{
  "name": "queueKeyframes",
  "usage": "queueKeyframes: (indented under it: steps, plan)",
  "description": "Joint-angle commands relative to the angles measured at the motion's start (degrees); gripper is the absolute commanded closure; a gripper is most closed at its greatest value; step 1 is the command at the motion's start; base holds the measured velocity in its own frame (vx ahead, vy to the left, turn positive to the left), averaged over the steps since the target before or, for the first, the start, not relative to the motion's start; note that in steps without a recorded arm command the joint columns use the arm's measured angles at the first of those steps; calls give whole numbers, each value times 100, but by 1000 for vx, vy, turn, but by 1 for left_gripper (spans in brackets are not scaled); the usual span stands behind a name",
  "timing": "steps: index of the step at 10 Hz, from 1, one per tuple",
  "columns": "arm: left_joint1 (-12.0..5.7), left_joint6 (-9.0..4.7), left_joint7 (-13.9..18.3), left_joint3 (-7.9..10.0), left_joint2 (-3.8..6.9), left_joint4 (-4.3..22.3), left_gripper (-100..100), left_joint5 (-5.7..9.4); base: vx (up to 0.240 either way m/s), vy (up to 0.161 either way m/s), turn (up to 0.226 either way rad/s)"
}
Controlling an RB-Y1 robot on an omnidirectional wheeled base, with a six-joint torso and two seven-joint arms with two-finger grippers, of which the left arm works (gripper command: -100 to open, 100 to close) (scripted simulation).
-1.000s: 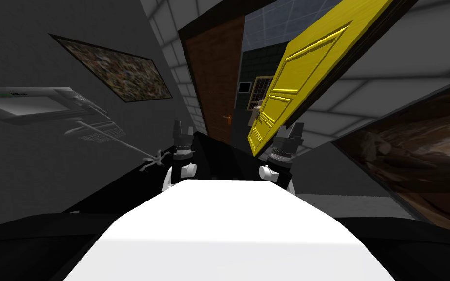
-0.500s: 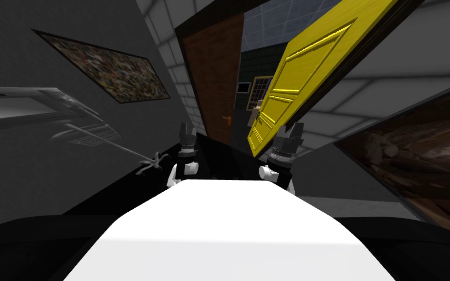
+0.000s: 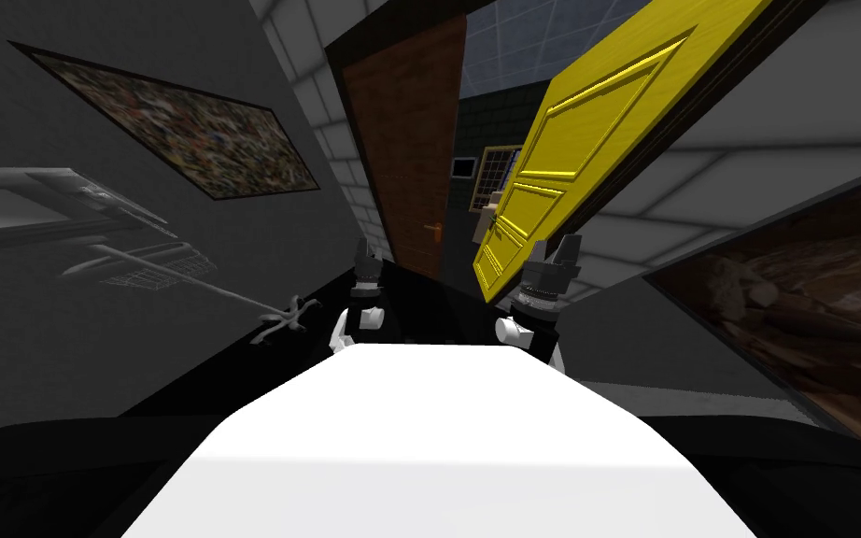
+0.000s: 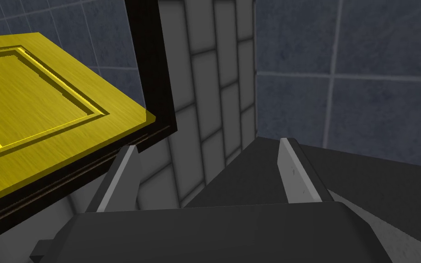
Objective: Push the door open
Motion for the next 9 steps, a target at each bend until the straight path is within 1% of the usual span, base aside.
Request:
queueKeyframes:
  steps: [1,2,3,6,9]
  plan:
    - [-137,-44,-13,-12,17,286,-100,27,106,24,-45]
    - [-224,-47,-20,-21,26,425,-100,43,89,12,-45]
    - [-224,-47,-20,-21,26,450,-100,43,52,12,-12]
    - [-499,-55,-41,-49,52,931,-100,93,71,19,-43]
    - [-791,-63,-63,-78,73,1469,-100,146,97,39,-49]
